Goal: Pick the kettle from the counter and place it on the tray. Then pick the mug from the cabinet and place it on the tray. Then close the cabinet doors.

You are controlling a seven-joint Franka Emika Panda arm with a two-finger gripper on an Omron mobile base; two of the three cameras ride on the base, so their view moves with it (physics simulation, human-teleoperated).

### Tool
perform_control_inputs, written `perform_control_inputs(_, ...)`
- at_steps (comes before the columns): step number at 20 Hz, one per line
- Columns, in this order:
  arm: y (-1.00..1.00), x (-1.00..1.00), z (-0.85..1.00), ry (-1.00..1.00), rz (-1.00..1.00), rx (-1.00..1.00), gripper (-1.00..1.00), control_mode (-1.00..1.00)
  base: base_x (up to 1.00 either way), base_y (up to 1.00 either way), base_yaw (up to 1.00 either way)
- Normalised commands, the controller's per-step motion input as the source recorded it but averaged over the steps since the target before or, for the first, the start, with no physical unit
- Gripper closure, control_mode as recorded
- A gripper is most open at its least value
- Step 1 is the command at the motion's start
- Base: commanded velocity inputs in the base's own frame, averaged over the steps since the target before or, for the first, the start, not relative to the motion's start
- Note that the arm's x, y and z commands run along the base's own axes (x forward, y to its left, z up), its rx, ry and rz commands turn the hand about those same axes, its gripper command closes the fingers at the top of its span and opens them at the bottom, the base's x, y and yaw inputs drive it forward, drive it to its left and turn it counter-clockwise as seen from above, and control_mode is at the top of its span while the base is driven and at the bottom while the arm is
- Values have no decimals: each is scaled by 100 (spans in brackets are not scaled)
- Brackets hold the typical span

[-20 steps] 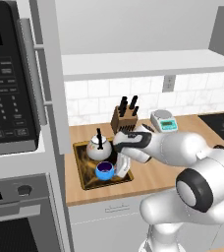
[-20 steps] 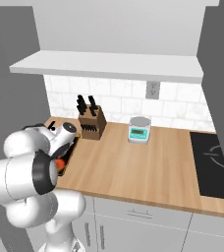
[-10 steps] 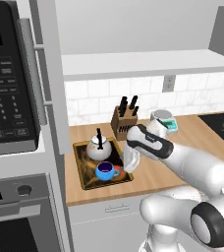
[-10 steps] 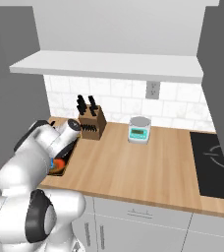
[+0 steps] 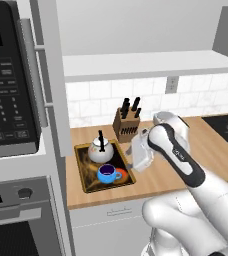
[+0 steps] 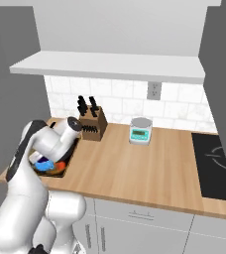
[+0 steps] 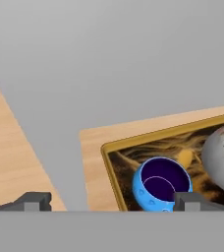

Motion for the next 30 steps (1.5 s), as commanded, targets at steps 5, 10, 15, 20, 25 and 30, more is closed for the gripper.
perform_control_inputs(5,1,-49,54,-10,0,0,-100,-100,0,0,0)
perform_control_inputs(10,-5,-49,45,-6,0,0,-100,-100,0,0,0)
perform_control_inputs(15,6,-20,30,3,0,-2,-100,-100,0,0,0)
perform_control_inputs(20,-2,-18,24,-1,2,-2,-100,-100,0,0,0)
perform_control_inputs(25,-1,-31,32,-12,3,0,-100,-100,0,0,0)
perform_control_inputs(30,1,-30,31,-13,2,0,-100,-100,0,0,0)
